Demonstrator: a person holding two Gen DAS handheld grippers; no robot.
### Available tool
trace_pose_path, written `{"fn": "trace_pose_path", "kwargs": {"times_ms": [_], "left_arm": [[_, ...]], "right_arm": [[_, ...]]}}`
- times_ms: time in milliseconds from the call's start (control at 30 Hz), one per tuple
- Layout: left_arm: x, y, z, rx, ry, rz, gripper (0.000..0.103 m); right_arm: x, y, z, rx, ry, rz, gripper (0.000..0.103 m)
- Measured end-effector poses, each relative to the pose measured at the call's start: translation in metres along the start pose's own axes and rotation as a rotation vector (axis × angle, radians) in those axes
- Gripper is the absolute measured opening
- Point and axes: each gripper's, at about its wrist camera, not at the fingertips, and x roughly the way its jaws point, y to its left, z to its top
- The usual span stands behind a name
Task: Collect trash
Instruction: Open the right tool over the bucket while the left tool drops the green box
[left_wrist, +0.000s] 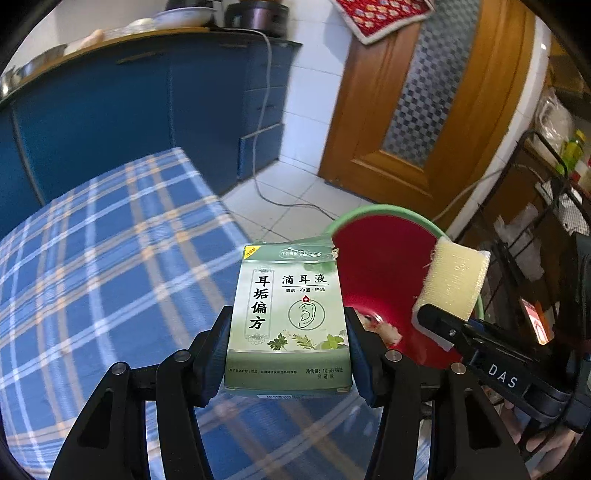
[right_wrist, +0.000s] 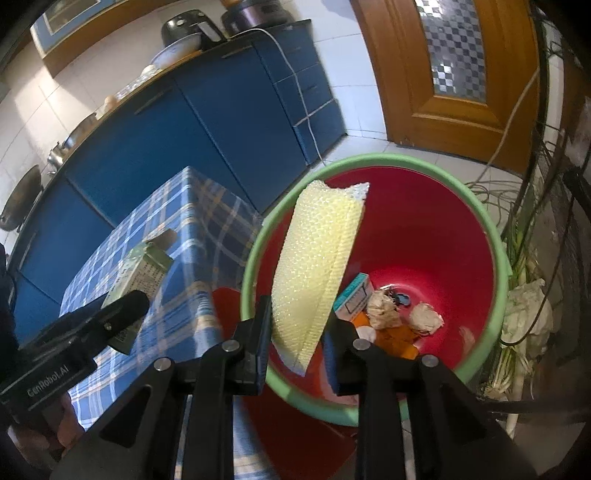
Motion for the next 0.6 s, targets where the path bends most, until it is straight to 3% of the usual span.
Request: {"fn": "trace_pose_path", "kwargs": {"times_ms": [100,333,600], "left_arm": [[0.011,-0.014,0.002,0.019,0.009,-0.012,0.058],[0.031,-0.035,0.007,0.042,0.028,-0.055,0.059],[0.035,-0.047,0.007,0.061,0.034,-0.078,0.064]], "right_arm": [[0.0,-0.012,0.001,0.022,0.0,-0.004,0.03],[-0.004,-0.035,-0.001,0.066,-0.011,-0.01,0.045],[-0.01,-0.046,-0.004,0.086,-0.014,-0.008,0.047]]}}
